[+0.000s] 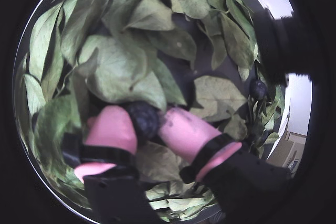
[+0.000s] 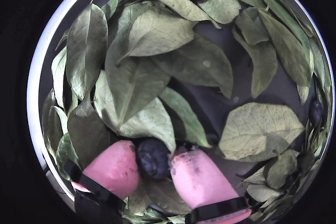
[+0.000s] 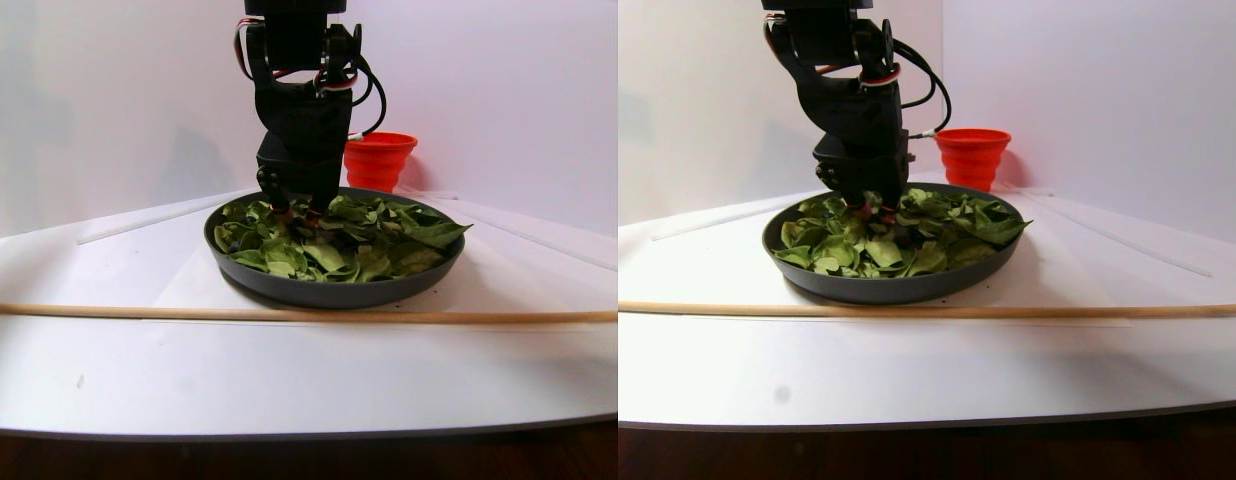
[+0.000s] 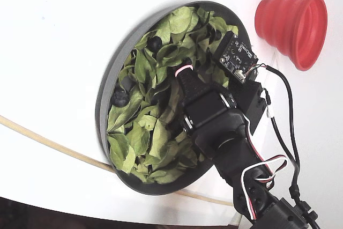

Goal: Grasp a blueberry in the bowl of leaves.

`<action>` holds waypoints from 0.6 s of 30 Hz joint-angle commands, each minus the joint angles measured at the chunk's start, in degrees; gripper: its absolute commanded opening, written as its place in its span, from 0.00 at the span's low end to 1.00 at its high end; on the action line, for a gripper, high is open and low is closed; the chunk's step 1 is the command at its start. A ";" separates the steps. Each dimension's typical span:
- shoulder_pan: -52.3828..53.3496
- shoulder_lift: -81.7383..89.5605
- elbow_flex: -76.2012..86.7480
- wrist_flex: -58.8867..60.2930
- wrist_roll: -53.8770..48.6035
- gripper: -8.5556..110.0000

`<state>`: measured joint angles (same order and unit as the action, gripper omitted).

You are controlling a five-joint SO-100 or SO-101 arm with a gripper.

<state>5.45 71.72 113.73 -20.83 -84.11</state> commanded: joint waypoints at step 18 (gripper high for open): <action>3.34 11.07 2.46 2.20 -0.97 0.15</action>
<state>7.73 75.76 116.37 -18.81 -84.29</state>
